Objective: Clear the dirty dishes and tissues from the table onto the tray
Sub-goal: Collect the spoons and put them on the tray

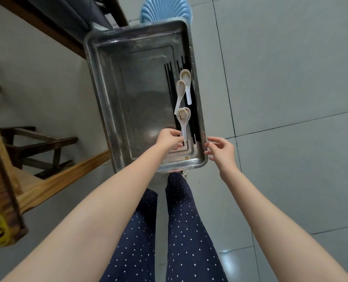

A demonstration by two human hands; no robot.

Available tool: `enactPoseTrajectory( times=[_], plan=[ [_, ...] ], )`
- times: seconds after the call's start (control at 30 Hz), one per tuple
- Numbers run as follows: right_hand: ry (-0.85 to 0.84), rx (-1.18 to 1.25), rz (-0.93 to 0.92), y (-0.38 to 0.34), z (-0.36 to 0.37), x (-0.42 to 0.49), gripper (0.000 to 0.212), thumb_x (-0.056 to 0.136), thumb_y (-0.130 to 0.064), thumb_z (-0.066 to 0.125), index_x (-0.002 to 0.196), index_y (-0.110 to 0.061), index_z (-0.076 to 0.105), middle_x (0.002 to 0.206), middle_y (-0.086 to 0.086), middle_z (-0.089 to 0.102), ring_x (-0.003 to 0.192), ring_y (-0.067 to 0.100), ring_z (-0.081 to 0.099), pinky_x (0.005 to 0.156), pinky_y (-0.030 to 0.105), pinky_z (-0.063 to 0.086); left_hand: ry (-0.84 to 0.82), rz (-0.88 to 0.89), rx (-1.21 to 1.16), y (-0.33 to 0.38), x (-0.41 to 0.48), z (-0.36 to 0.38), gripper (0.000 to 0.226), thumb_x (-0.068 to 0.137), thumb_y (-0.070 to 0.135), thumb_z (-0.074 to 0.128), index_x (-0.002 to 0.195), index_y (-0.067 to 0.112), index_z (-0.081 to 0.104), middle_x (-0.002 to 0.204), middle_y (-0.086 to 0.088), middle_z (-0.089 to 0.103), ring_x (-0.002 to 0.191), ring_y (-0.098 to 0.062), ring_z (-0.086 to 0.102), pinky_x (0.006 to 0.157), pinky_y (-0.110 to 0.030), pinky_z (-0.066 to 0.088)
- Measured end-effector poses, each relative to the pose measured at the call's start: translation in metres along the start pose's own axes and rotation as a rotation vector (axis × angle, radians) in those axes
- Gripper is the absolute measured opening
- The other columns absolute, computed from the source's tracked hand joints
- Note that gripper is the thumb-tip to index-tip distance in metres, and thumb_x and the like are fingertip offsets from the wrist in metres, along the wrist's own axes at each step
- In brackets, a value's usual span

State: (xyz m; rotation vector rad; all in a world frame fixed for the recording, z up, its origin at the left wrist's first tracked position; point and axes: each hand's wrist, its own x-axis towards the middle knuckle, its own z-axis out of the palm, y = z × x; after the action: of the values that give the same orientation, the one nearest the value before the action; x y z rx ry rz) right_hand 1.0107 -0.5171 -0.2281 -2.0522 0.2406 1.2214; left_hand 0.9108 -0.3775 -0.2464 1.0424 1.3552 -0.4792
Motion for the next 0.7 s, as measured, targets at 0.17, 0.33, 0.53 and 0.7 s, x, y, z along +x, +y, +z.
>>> enactPoseTrajectory(
  times=[0.17, 0.33, 0.53, 0.7],
  plan=[
    [-0.025, -0.001, -0.059, -0.023, -0.011, -0.044, 0.019, 0.093, -0.006, 0.049, 0.099, -0.018, 0.063, 0.095, 0.007, 0.069, 0.071, 0.016, 0.063, 0.059, 0.020, 0.045, 0.001, 0.107, -0.007, 0.008, -0.061, -0.024, 0.037, 0.088, 0.010, 0.064, 0.124, 0.010, 0.057, 0.109, -0.007, 0.065, 0.070, -0.012, 0.065, 0.067, -0.022, 0.051],
    [-0.034, -0.007, -0.122, -0.048, -0.014, -0.095, 0.021, 0.095, -0.006, 0.049, 0.111, -0.010, 0.062, 0.095, 0.009, 0.068, 0.070, 0.017, 0.061, 0.058, 0.021, 0.045, 0.063, 0.176, -0.064, 0.005, -0.130, -0.057, 0.031, 0.089, 0.015, 0.063, 0.120, 0.017, 0.059, 0.110, -0.004, 0.066, 0.074, -0.012, 0.065, 0.070, -0.026, 0.051],
    [-0.039, 0.039, -0.174, -0.066, -0.001, -0.158, 0.020, 0.093, -0.004, 0.053, 0.109, -0.012, 0.061, 0.092, 0.008, 0.067, 0.068, 0.015, 0.061, 0.056, 0.021, 0.049, 0.119, 0.249, -0.268, -0.017, -0.199, -0.097, 0.028, 0.091, 0.015, 0.062, 0.118, 0.020, 0.058, 0.099, 0.001, 0.070, 0.074, -0.013, 0.065, 0.066, -0.023, 0.048],
    [-0.074, -0.002, -0.223, -0.070, 0.038, -0.211, 0.019, 0.093, -0.003, 0.053, 0.107, -0.012, 0.061, 0.087, 0.007, 0.068, 0.063, 0.014, 0.059, 0.049, 0.017, 0.045, 0.155, 0.307, -0.351, -0.049, -0.243, -0.151, 0.025, 0.091, 0.014, 0.061, 0.115, 0.022, 0.060, 0.095, 0.005, 0.069, 0.070, -0.012, 0.065, 0.061, -0.021, 0.045]
  ],
)
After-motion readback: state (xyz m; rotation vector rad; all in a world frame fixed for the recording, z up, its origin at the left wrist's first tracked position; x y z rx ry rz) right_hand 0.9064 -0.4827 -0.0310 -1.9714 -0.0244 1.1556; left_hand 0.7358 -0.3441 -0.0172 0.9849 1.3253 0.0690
